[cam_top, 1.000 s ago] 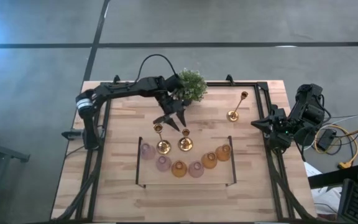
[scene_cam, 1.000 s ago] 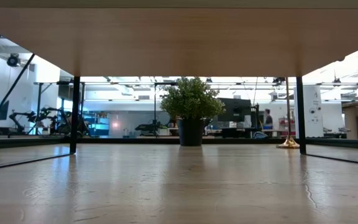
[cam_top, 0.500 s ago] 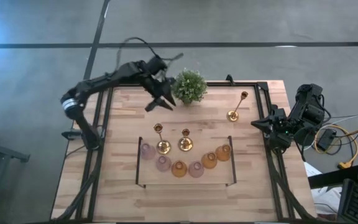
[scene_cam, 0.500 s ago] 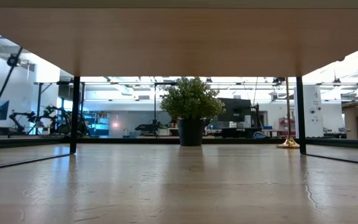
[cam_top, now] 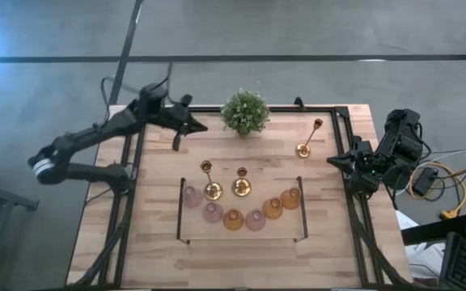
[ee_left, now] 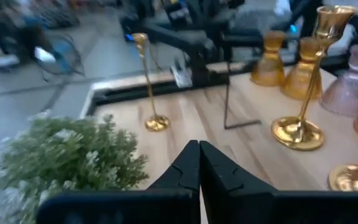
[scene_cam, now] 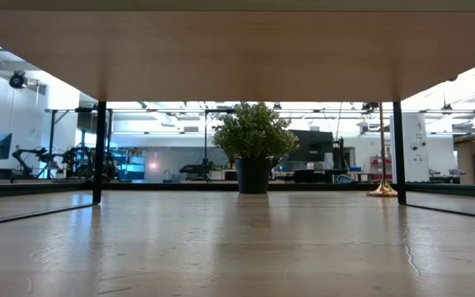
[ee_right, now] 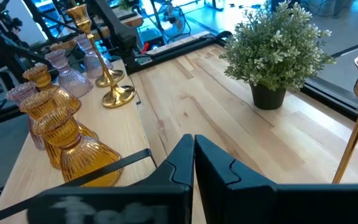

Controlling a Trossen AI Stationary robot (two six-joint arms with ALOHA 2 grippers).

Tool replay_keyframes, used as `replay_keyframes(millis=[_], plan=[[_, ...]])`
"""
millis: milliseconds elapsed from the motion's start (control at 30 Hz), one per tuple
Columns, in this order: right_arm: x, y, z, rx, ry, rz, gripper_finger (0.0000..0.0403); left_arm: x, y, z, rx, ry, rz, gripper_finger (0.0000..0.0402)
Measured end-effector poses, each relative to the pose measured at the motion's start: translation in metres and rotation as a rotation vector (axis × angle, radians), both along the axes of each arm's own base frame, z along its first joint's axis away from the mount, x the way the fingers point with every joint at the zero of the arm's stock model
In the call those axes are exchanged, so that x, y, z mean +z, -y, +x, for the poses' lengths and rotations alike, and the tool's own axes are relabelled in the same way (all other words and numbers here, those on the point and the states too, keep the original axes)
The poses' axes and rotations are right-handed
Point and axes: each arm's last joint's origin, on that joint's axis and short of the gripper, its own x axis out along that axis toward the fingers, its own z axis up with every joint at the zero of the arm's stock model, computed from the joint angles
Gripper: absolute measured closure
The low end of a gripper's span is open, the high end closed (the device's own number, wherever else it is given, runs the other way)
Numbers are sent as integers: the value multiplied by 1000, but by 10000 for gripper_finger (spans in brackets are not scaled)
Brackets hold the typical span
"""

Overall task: Pick & Place candle stick holders
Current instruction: Put the gold candle holder on the shelf

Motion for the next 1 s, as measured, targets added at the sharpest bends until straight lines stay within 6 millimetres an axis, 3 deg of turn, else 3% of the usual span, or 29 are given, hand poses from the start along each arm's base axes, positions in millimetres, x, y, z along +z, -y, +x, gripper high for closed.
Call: replay_keyframes(millis=[167,300,633,1000], plan=[[0,0,0,0,0,0,394,-27,18,-24,62,163,-10,399],[0,0,0,0,0,0,394,-59,26,-40,228,190,-45,400],[0,0,0,0,0,0,394,-118,43,-66,345,293,-61,400],[-1,-2,0,67,-45,-49,394,-146,52,-78,388,303,-74,399]])
